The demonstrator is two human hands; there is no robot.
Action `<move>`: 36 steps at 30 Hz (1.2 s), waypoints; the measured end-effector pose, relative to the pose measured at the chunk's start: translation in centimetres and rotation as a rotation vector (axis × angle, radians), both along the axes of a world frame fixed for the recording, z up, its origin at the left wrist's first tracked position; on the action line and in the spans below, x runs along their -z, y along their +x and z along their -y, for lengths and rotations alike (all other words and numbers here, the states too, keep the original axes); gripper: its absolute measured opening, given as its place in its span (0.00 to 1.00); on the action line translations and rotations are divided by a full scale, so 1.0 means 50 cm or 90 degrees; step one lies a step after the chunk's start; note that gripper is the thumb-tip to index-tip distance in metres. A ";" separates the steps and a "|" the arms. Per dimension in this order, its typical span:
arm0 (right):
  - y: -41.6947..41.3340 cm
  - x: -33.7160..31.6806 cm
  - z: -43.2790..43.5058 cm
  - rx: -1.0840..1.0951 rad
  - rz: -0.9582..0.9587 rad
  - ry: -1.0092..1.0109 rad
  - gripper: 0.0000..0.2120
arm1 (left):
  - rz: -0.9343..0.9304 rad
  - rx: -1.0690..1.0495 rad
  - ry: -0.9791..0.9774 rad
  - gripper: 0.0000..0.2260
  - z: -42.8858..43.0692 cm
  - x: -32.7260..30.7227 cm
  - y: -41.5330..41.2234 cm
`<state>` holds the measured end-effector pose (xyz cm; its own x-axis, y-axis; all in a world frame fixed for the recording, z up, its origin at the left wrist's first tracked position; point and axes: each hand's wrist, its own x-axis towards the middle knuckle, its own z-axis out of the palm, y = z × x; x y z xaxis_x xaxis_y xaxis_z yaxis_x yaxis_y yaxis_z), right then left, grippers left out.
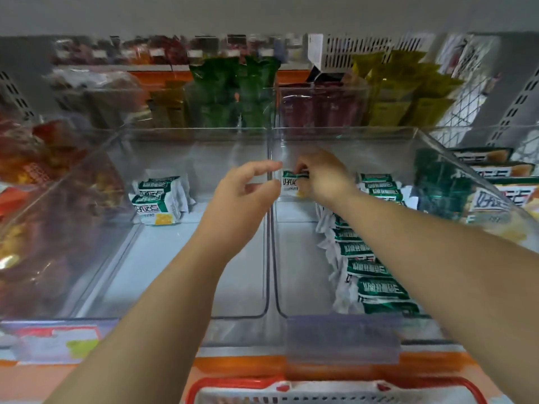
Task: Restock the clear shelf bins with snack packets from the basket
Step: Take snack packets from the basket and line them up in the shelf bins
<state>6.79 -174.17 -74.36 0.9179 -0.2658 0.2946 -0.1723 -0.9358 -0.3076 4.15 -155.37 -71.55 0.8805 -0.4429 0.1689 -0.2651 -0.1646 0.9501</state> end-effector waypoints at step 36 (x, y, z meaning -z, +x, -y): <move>-0.631 0.245 -0.148 -0.134 -0.420 0.215 0.12 | 0.051 0.320 0.714 0.18 -0.196 0.347 -0.399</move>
